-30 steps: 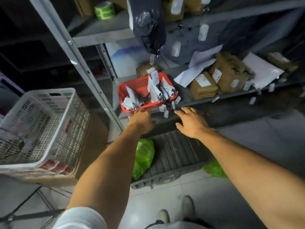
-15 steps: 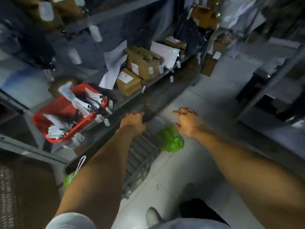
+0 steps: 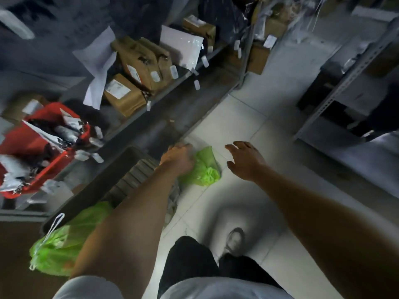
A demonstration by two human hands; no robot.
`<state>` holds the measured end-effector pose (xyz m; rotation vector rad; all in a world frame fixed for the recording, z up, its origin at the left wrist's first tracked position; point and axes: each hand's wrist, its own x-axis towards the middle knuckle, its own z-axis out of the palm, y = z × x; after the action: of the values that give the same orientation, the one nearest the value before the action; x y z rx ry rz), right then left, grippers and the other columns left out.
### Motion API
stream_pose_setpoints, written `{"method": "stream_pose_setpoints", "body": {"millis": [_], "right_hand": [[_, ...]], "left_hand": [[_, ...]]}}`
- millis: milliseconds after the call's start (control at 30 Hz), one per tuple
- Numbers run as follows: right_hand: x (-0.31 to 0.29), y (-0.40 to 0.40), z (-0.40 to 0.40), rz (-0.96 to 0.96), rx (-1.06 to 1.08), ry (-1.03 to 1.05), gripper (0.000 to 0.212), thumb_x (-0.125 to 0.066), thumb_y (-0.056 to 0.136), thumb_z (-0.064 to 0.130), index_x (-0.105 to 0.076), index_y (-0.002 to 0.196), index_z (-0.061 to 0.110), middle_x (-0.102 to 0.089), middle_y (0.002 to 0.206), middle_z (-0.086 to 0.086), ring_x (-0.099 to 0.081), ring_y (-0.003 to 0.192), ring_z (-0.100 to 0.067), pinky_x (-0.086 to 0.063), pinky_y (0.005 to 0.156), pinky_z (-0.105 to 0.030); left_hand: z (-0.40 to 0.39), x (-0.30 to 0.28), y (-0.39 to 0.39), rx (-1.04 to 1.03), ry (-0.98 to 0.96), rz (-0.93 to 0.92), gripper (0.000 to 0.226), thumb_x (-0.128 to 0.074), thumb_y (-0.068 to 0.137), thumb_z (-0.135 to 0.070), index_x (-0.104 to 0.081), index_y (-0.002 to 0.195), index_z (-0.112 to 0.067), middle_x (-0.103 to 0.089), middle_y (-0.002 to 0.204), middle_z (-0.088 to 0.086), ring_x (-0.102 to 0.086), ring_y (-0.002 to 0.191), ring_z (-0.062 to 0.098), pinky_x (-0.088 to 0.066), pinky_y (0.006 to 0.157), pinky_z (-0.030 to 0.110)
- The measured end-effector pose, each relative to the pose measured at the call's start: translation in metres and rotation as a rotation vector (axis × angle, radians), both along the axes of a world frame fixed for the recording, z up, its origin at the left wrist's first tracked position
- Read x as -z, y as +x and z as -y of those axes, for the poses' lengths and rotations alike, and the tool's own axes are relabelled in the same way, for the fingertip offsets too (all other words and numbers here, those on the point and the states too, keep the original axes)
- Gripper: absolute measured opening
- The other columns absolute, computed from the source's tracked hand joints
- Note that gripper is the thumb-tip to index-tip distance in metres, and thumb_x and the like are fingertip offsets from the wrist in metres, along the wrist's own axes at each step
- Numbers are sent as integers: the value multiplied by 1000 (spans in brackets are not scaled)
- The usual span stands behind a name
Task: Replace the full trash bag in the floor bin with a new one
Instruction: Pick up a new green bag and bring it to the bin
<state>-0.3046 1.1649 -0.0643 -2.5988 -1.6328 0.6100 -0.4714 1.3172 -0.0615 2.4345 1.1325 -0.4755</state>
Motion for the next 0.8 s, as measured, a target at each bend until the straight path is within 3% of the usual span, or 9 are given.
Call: {"method": "stream_pose_setpoints", "body": {"millis": [200, 533, 800], "right_hand": [[39, 46, -22, -79, 2, -34, 61, -53, 90, 34, -34, 147, 22, -35, 153, -10, -30, 140, -30, -29, 114, -39], [117, 122, -97, -78, -6, -113, 60, -54, 88, 29, -37, 144, 17, -41, 148, -13, -36, 135, -33, -35, 108, -39], [245, 161, -158, -121, -58, -178, 60, -55, 86, 31, -40, 142, 14, -48, 140, -13, -43, 127, -34, -42, 101, -42]], "left_hand": [[-10, 42, 38, -2, -60, -39, 47, -54, 88, -34, -48, 131, -16, -46, 138, 16, -43, 124, 43, -43, 99, 47], [-88, 138, 119, -21, -126, -64, 58, -58, 84, -36, -46, 138, -20, -44, 138, 14, -42, 127, 38, -41, 105, 46], [-142, 254, 160, -101, -169, -104, 64, -58, 87, -34, -39, 147, -22, -37, 145, 13, -40, 129, 36, -40, 106, 45]]}}
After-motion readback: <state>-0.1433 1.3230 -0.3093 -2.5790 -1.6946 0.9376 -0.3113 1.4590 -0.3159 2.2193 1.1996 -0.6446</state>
